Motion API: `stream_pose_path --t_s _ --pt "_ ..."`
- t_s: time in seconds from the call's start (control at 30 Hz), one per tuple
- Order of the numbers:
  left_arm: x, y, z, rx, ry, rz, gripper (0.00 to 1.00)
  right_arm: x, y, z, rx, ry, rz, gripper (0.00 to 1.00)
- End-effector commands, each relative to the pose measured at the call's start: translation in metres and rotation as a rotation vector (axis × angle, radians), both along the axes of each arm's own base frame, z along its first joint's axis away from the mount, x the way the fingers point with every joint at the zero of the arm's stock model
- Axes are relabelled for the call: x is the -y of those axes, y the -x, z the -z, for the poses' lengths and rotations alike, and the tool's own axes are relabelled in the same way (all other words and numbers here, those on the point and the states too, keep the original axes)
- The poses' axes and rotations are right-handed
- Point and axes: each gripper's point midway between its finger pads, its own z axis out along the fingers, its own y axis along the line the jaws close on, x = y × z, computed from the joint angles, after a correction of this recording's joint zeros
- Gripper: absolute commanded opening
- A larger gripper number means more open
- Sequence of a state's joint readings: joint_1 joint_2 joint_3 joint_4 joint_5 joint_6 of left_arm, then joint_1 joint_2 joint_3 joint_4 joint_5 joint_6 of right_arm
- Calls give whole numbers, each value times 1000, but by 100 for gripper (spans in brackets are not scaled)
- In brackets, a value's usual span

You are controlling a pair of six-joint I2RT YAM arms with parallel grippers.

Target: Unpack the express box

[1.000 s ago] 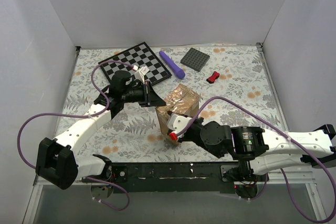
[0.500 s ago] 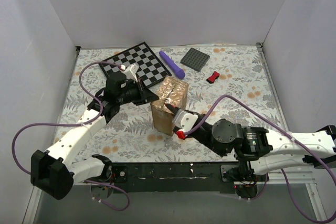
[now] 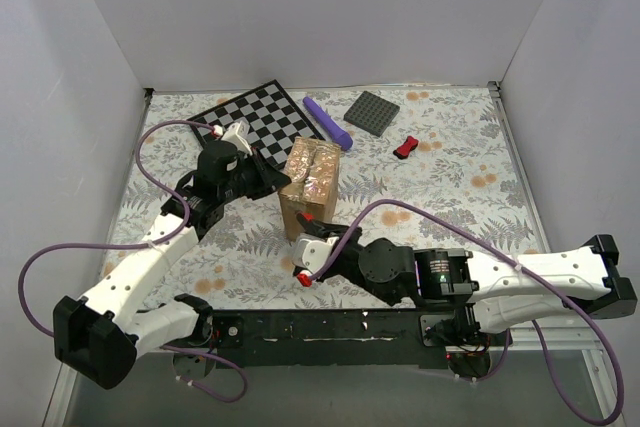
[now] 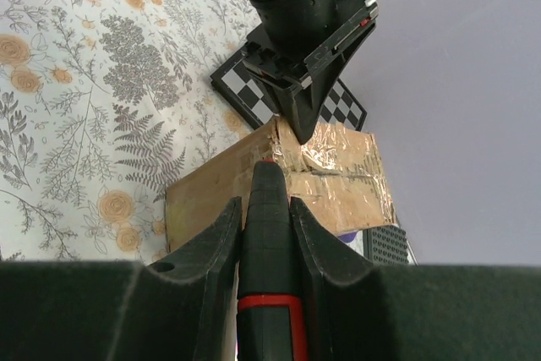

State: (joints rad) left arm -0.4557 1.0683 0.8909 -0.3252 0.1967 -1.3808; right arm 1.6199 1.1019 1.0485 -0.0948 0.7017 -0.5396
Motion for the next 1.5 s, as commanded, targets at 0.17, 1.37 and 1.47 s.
stream_pose_path --t_s 0.17,1.37,1.47 --pt "-2 1 0 35 -18 -4 0 -18 -4 -17 40 -105 -43 1" --pt "-1 10 20 20 -32 19 0 -23 -37 -21 68 -158 -22 1" --pt "-1 11 20 17 -30 19 0 -23 -39 -22 74 -156 -15 1"
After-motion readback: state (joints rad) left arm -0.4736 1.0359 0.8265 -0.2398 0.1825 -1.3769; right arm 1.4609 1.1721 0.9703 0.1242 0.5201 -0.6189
